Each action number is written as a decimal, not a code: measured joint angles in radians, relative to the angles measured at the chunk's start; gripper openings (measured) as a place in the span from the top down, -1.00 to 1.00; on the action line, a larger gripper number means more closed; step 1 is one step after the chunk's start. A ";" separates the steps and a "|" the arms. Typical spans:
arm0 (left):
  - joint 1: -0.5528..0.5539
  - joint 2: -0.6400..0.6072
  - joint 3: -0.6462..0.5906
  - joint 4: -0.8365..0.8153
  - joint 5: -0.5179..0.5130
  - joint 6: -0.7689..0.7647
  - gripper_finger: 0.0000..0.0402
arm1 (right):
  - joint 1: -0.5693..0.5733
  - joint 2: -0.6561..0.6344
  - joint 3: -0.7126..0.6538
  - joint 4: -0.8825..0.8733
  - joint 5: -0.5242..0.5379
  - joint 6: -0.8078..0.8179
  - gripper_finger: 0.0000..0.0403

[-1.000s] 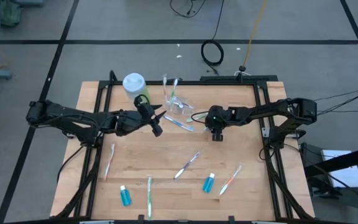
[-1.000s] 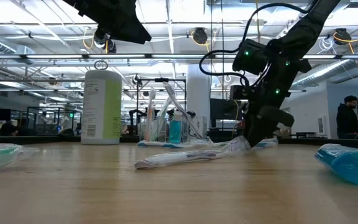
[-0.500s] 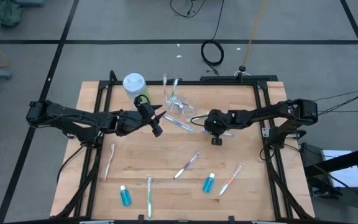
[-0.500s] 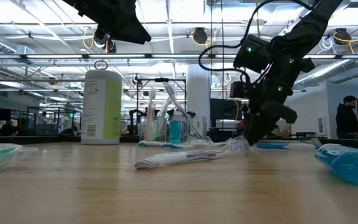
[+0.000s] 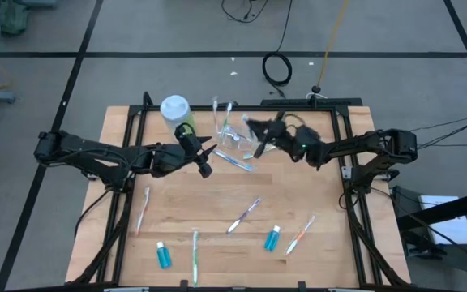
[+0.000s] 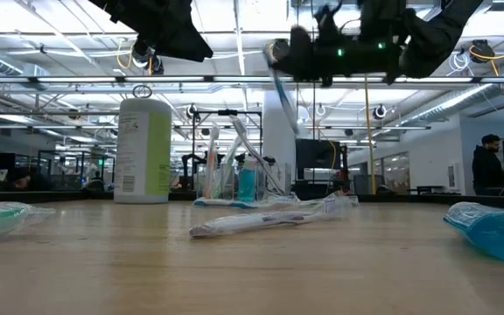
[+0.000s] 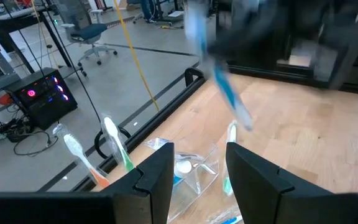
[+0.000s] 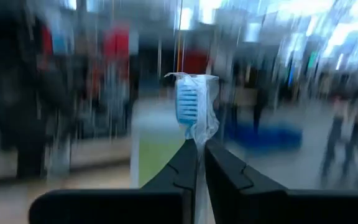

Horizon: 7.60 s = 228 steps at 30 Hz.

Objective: Pick & Place toothbrushing station
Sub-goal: Put the right blue toothbrush into the transparent organizer, then put the left orange toothbrush into the transparent organizer

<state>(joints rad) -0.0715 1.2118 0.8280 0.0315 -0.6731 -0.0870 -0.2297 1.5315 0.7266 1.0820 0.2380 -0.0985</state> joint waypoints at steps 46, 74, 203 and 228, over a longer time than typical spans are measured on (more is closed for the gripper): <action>0.007 0.000 0.000 0.015 0.000 0.236 0.24 | -0.150 0.461 0.061 0.219 0.005 0.085 0.66; 0.007 0.000 0.000 -0.019 0.073 0.109 0.24 | 0.041 0.007 -0.362 0.141 0.207 0.048 0.56; 0.067 0.258 0.274 -1.134 0.346 -0.865 0.98 | 0.075 -0.279 -0.233 0.094 -0.296 -0.234 0.29; 0.232 0.366 0.275 -0.207 -0.341 -0.392 0.98 | 0.075 -0.279 -0.233 0.094 -0.295 -0.256 0.30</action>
<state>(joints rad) 0.1606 1.5774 1.1027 -0.1754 -1.0143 -0.4795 -0.1551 1.2522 0.4934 1.1763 -0.0574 -0.3546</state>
